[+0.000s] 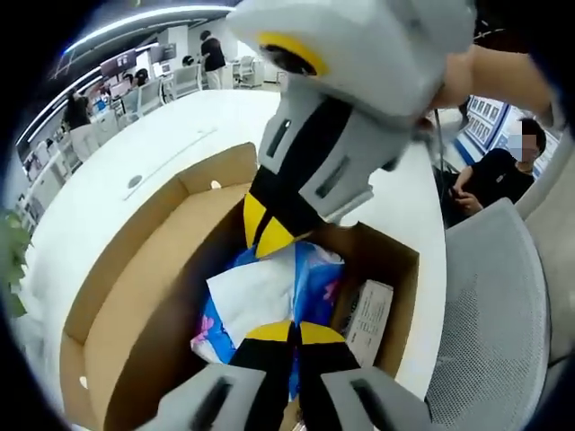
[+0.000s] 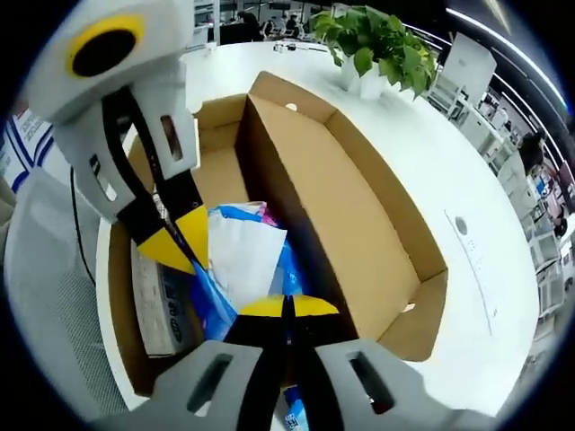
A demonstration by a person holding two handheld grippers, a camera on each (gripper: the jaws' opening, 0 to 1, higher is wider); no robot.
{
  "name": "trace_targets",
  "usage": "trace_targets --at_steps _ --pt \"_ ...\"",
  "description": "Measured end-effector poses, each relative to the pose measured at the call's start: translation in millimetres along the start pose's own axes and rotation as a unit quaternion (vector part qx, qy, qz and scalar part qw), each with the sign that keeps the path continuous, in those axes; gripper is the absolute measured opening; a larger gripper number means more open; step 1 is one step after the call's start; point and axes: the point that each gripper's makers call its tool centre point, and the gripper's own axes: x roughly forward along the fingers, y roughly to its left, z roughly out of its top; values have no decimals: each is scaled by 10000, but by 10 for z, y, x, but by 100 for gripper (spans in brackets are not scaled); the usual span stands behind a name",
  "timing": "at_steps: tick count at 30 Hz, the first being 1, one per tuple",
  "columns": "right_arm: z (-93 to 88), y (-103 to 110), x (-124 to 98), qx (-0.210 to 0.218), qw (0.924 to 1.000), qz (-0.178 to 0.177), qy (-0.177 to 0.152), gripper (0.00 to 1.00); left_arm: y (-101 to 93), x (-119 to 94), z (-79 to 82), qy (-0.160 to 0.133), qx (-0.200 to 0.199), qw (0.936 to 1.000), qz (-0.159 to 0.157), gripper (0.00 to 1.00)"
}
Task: Operate the shoe box by opening the lid, removing the specified soft item, and placing it in the target area until the item is outside and the box remains undamaged.
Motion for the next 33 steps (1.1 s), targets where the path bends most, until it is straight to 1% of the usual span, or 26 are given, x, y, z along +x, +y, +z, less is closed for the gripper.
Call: trace_targets --at_steps 8,12,16,20,23,28,33 --pt "172 -1 -234 -21 9994 -75 -342 0 -15 -204 100 -78 106 9997 185 0" --pt "260 -3 -348 12 9987 -83 -501 0 -41 -316 164 -91 237 9993 281 0" --pt "357 5 -498 -10 9978 -113 -659 0 -77 -432 239 -117 323 9988 352 0" --pt "417 2 -648 -73 9969 -142 -766 0 -118 -549 339 -139 436 9980 431 0" --pt "444 -19 -752 -94 9963 -182 -838 0 -161 -628 441 -164 496 9975 470 0" --pt "460 -58 -915 -88 9953 -219 -938 0 -224 -693 598 -207 551 9970 499 0" --pt "406 -110 -1121 -17 9944 -255 -1024 0 -288 -719 746 -261 604 9965 506 0"
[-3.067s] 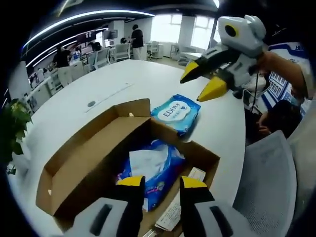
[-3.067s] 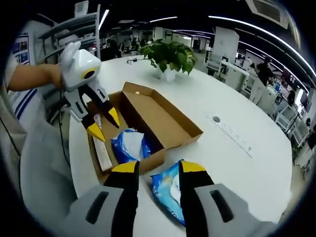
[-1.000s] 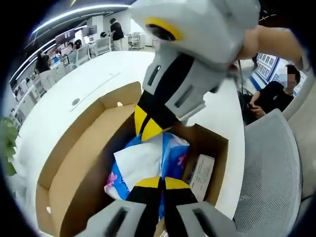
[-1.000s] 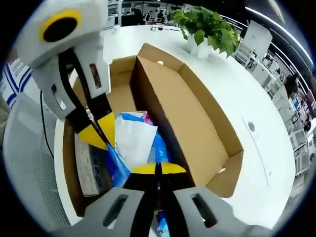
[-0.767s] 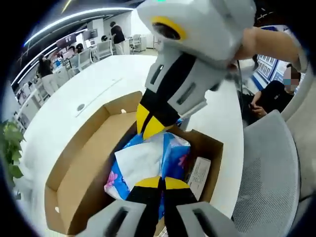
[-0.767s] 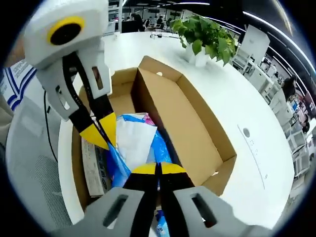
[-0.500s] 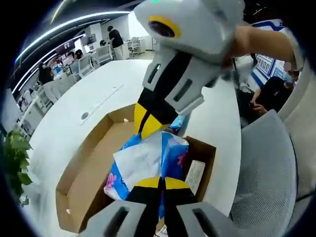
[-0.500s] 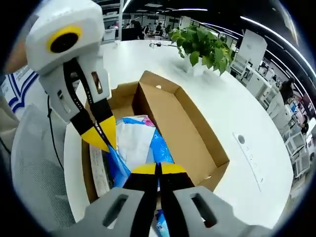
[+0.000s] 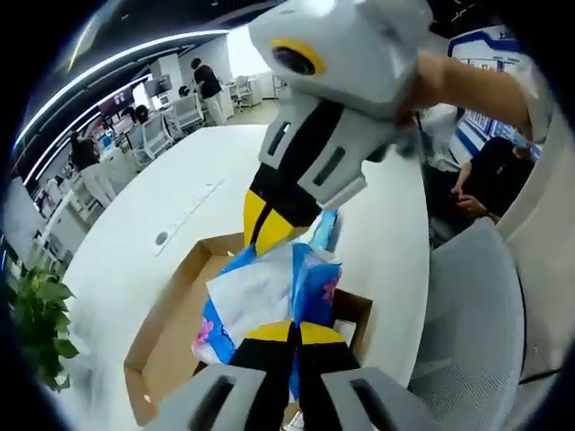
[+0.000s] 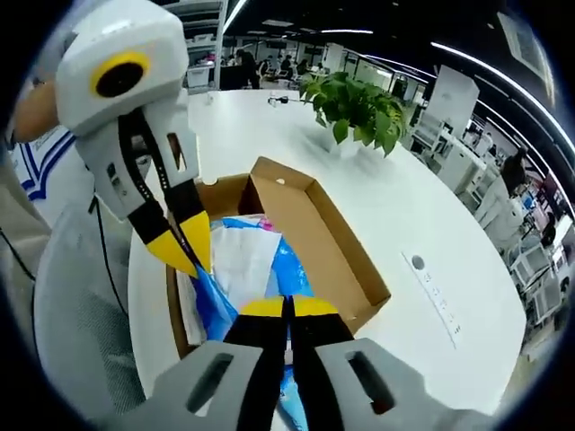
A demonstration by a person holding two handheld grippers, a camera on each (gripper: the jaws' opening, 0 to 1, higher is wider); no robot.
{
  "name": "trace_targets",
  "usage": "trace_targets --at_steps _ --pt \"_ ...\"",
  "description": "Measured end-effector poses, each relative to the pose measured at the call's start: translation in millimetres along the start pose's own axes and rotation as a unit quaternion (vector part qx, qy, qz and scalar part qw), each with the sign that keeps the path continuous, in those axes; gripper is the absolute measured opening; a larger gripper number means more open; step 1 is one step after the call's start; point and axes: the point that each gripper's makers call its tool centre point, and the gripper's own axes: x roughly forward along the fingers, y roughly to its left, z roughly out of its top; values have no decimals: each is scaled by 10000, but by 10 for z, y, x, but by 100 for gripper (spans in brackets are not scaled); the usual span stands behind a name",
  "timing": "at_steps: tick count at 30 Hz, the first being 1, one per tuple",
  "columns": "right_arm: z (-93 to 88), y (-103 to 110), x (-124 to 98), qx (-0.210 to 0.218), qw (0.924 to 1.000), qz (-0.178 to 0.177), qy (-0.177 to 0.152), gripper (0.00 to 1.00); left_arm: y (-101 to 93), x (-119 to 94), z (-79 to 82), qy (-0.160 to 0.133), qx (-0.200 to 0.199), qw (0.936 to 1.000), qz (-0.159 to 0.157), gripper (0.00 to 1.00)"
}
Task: Operate the shoe box by opening the lid, removing the specified soft item, and placing it in the target area until the item is outside and the box remains undamaged.
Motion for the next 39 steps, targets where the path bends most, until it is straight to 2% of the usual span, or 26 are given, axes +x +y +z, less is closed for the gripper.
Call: trace_targets --at_steps 13,27,39 --pt "-322 -211 -446 88 9999 -96 75 0 -182 214 485 -115 291 9993 -195 0" --pt "-765 -499 -734 379 9987 -295 185 0 -367 613 925 -190 562 9968 -538 0" --pt "-1110 -781 -906 588 9968 -481 258 0 -433 964 1235 -252 614 9956 -658 0"
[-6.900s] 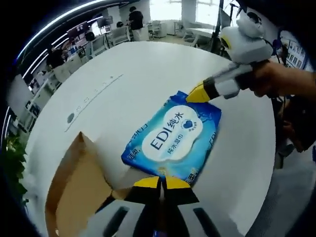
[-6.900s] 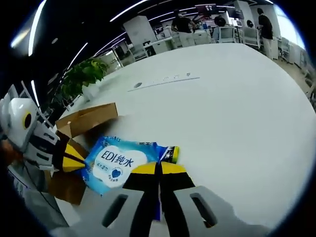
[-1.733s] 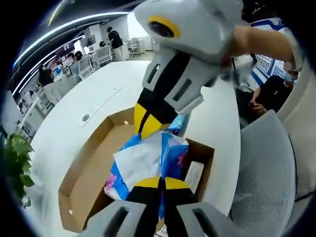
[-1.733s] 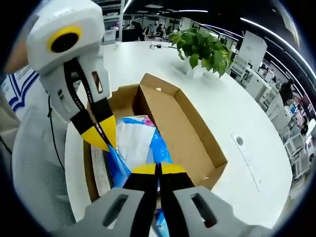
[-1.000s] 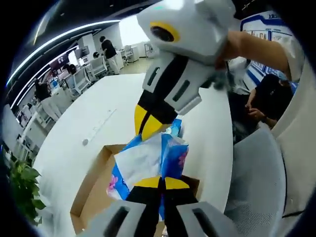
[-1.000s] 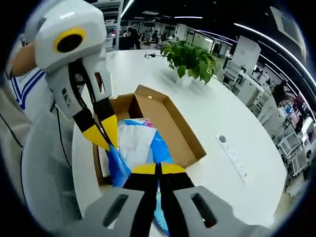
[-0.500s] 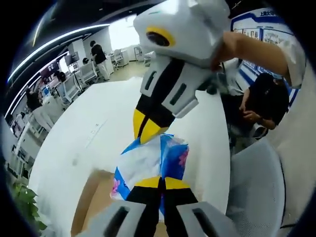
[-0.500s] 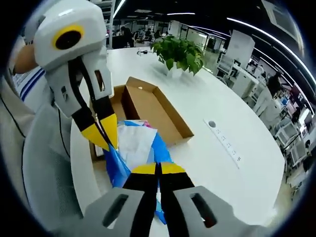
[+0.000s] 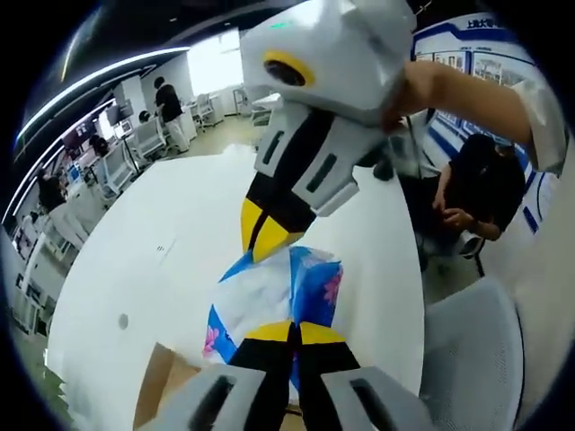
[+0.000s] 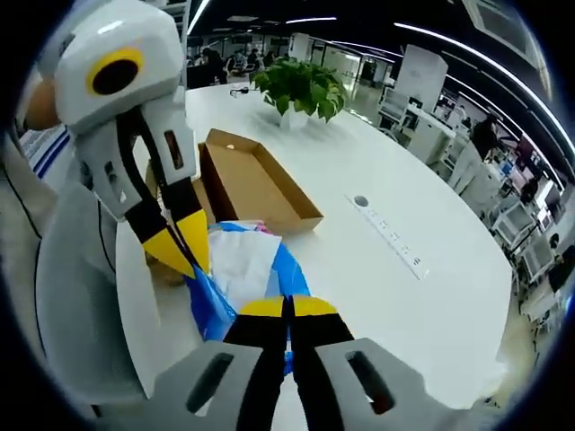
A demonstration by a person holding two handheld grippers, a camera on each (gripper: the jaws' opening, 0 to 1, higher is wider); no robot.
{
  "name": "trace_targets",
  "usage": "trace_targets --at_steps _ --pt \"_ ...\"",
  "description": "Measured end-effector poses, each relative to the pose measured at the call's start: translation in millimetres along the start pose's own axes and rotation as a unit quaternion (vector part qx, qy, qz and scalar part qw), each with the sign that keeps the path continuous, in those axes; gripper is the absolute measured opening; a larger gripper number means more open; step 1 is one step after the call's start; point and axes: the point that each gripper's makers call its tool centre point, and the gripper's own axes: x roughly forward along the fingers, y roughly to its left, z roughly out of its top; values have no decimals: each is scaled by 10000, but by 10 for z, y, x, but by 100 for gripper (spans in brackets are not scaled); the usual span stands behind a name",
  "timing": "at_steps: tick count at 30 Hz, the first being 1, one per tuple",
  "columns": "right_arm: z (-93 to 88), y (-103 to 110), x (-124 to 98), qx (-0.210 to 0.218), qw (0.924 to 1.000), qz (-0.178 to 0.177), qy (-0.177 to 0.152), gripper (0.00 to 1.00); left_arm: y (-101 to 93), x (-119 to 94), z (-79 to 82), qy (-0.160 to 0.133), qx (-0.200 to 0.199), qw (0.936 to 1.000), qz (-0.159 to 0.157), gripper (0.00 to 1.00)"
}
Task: Operate the shoe box by opening the lid, removing the specified soft item, and placing it in the target area until the item is outside and the box remains undamaged.
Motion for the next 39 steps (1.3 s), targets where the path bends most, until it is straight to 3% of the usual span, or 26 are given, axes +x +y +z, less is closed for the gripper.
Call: trace_targets --at_steps 20,39 --pt "-547 -547 -180 138 9997 -89 153 0 15 617 458 -42 127 9993 -360 0" --pt "-1090 -948 -187 148 9991 16 402 0 6 1229 758 83 118 9969 -771 0"
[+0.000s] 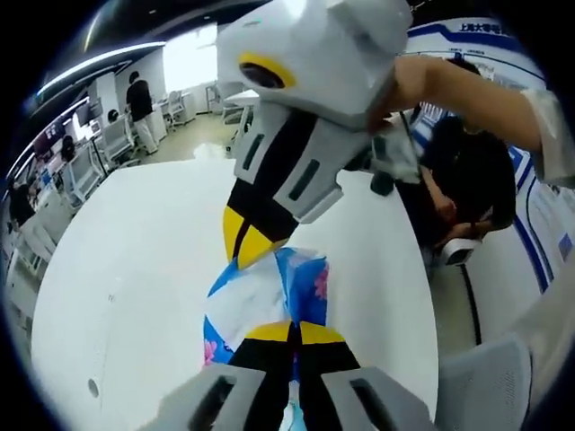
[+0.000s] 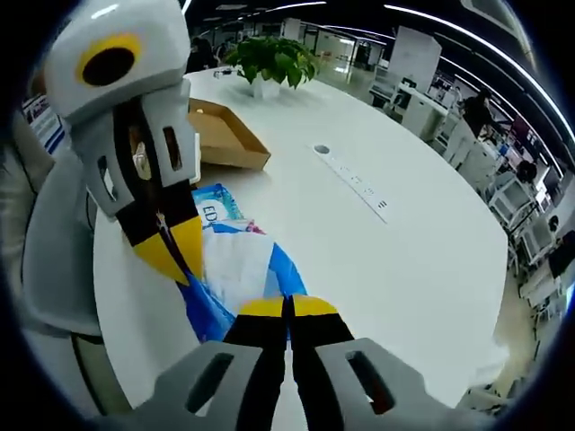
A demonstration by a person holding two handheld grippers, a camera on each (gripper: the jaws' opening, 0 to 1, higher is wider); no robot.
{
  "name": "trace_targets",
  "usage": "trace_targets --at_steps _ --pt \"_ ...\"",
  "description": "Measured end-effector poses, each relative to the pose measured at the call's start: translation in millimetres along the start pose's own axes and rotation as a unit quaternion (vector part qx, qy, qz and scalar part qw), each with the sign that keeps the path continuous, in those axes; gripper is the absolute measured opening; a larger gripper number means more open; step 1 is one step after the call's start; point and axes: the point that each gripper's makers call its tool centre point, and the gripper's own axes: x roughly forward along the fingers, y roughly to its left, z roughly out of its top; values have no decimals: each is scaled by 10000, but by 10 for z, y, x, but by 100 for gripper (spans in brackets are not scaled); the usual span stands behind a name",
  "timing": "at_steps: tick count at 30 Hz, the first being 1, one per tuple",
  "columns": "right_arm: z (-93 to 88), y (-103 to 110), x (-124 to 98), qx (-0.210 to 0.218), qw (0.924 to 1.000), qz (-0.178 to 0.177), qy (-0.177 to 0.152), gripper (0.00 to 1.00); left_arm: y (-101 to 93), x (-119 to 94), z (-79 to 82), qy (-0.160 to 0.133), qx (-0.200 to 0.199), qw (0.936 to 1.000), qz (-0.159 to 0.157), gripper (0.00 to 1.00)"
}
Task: Operate the shoe box by opening the lid, removing the specified soft item, and placing it in the target area until the item is outside and the box remains undamaged.
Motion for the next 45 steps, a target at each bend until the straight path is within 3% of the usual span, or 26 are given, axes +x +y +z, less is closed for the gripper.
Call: trace_targets --at_steps 14,23,32,45 --pt "-344 -178 42 31 9999 -14 142 0 -24 442 98 81 -70 9995 -300 0" --pt "-564 -146 183 -80 9993 19 378 0 -45 711 -26 161 -202 9987 -448 0" --pt "-709 -120 294 -141 9985 49 525 0 -91 842 -160 202 -260 9981 -514 0" --pt "-785 -127 334 -98 9983 -12 572 0 -150 877 -170 222 -224 9980 -547 0"
